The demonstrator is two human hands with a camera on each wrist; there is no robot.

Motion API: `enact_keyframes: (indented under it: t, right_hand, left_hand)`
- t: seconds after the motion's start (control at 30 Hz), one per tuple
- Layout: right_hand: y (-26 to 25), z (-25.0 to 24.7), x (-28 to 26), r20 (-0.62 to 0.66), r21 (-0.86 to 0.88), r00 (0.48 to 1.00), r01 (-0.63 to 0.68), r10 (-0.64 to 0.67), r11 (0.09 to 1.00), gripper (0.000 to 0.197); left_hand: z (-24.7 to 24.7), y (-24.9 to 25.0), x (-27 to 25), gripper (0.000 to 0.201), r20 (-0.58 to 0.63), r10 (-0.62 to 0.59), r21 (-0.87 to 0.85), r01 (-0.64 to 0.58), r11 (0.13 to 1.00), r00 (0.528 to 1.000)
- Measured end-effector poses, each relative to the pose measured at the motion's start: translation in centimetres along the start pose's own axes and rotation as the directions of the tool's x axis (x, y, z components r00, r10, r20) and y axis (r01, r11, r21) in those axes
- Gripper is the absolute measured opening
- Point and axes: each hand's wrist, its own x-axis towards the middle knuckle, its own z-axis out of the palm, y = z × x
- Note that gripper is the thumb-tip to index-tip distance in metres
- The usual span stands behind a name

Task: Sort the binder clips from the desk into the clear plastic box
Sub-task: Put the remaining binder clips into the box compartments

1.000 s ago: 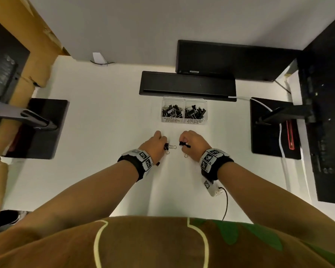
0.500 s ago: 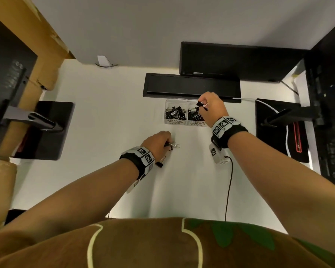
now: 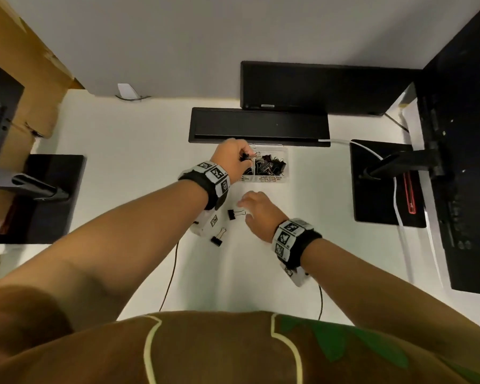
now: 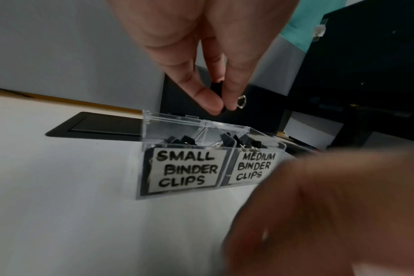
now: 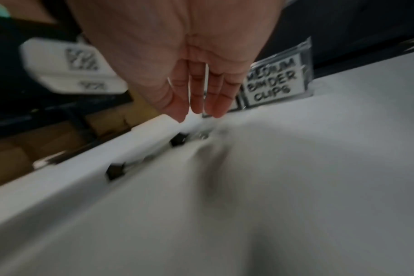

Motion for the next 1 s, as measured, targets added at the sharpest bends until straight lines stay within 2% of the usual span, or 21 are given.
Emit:
enact_keyframes:
  t: [0.07, 0.17, 0.27, 0.33, 0.43, 0.5, 0.57, 0.67, 0.77, 0.87, 0.93, 1.0]
  right_hand:
    - [-0.1, 2.2, -0.2, 0.107, -0.059, 0.994, 0.04, -0.034, 0.997, 0.056]
    - [0.5, 3.6, -0.6, 0.111, -0.137, 0.992, 0.074, -0.059, 0.988, 0.061]
    - [1.4, 3.0, -1.5, 0.083, -0.163, 0.996, 0.037, -0.024, 0.986, 0.053]
    - [2.2, 2.3, -2.0, 0.046, -0.151, 0.999, -0.014, 0.022, 0.988, 0.042]
    - [3.3, 1.5, -2.6, -0.026, -0.138, 0.997, -0.077, 0.074, 0.987, 0.026]
    - [3.6, 1.2, -2.7, -0.055, -0.135, 0.994, -0.106, 0.1, 0.985, 0.024]
    - [3.7, 1.2, -2.6, -0.062, -0.112, 0.993, -0.105, 0.099, 0.988, 0.021]
    - [3.5, 1.2, -2.3, -0.054, -0.074, 0.993, -0.105, 0.101, 0.992, 0.016]
    - [3.4, 0.2, -2.2, -0.145, 0.042, 0.977, -0.15, 0.154, 0.988, 0.014]
    - [3.4, -1.9, -1.5, -0.256, 0.099, 0.947, -0.171, 0.192, 0.98, 0.02]
    - [3.3, -3.5, -0.8, -0.275, 0.093, 0.942, -0.171, 0.191, 0.981, 0.028]
    - [3.2, -4.8, 0.0, -0.295, 0.079, 0.936, -0.174, 0.19, 0.981, 0.03]
  left_hand:
    - [0.8, 0.5, 0.5, 0.015, 0.035, 0.025, 0.026, -0.026, 0.999, 0.999]
    - [1.8, 1.5, 1.0, 0.017, 0.081, 0.048, 0.068, -0.053, 0.996, 0.996]
    - [2.8, 2.3, 1.3, 0.025, 0.151, 0.072, 0.145, -0.094, 0.985, 0.986]
    - [3.5, 2.4, 1.3, 0.033, 0.266, 0.074, 0.244, -0.141, 0.959, 0.961]
    - [4.3, 1.9, 0.9, 0.052, 0.407, 0.124, 0.385, -0.294, 0.875, 0.905]
    - [4.4, 1.8, 0.4, 0.056, 0.4, 0.146, 0.485, -0.345, 0.803, 0.905]
    - [4.1, 1.8, -0.4, 0.059, 0.343, 0.151, 0.513, -0.32, 0.797, 0.927]
    - [3.2, 1.4, -2.2, 0.059, 0.261, 0.195, 0.45, -0.298, 0.842, 0.945]
    - [2.2, -0.5, -4.8, 0.051, 0.239, 0.24, 0.369, -0.316, 0.874, 0.941]
    - [1.7, -3.1, -8.0, 0.043, 0.348, 0.147, 0.29, -0.256, 0.922, 0.926]
    - [1.5, -4.5, -9.8, 0.041, 0.456, 0.049, 0.283, -0.198, 0.939, 0.888]
    - [1.6, -5.5, -11.2, 0.042, 0.528, 0.001, 0.316, -0.198, 0.928, 0.849]
